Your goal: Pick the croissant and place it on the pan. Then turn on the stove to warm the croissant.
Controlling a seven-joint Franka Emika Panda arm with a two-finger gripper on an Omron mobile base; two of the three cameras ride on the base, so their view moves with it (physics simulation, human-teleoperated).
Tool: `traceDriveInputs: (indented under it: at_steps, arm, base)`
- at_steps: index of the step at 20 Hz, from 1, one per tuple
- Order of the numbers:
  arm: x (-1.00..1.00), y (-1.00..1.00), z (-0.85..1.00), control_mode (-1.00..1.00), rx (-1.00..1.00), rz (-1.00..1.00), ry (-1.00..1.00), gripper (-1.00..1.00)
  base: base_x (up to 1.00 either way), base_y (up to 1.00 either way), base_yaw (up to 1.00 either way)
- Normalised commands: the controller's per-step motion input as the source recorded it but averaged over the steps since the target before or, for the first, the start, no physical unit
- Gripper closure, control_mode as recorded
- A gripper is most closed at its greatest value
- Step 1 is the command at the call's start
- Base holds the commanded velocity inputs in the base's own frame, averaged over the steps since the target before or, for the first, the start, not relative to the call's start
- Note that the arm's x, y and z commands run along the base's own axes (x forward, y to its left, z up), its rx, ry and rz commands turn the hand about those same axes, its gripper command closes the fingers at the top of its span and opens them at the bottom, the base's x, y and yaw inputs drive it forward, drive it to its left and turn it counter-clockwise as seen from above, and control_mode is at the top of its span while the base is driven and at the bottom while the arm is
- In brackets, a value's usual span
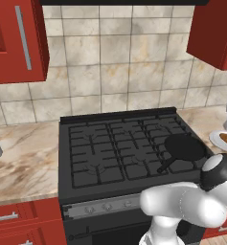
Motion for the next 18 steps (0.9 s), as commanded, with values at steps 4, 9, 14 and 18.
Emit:
traceDriveInputs:
  at_steps: [4,9,14,18]
  arm:
    - [0.10,-0.29,-0.13,-1.00,0.00,0.00,0.02,-1.00]
    - [0.15,-0.23,-0.11,-1.00,0.00,0.00,0.02,-1.00]
    - [0.13,-0.14,-0.08,-1.00,0.00,0.05,0.01,-1.00]
    - [0.07,-0.13,-0.04,-1.00,0.00,0.08,0.00,-1.00]
  base:
    - [0.00,0.00,0.00]
    - [0.00,0.00,0.00]
    - [0.00,0.00,0.00]
    - [0.00,0.00,0.00]
